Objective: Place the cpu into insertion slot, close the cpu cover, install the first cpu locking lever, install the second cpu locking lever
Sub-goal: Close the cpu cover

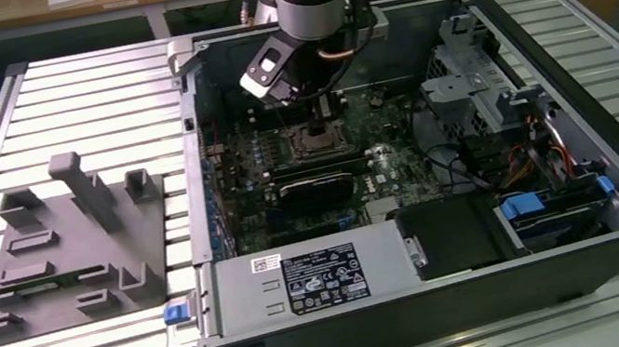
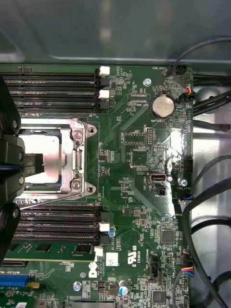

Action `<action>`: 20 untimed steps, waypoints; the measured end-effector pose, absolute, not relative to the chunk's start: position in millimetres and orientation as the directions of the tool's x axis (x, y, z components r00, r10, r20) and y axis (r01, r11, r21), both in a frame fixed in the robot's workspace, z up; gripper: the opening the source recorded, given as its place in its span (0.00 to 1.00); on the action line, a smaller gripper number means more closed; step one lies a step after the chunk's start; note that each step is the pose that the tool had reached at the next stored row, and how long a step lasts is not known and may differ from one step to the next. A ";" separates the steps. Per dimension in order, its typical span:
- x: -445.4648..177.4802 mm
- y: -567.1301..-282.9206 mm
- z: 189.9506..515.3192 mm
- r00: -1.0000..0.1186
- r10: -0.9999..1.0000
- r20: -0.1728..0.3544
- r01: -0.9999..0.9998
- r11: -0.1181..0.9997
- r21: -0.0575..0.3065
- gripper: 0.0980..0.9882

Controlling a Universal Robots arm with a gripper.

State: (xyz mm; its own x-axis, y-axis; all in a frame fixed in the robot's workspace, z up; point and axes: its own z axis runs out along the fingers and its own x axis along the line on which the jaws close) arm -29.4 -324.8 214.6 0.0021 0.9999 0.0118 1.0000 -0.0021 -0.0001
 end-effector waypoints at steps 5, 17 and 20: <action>-29.4 -324.8 214.4 0.002 1.000 0.012 1.000 -0.002 0.000 0.01; -29.4 -324.8 214.1 -0.169 0.985 0.012 0.986 0.170 0.000 0.01; -29.4 -324.8 214.0 -0.225 0.974 0.012 0.974 0.225 0.000 0.01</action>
State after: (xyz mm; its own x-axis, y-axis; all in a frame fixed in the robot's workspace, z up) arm -29.4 -324.8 214.0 -0.2250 0.9743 0.0118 0.9744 0.2250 -0.0001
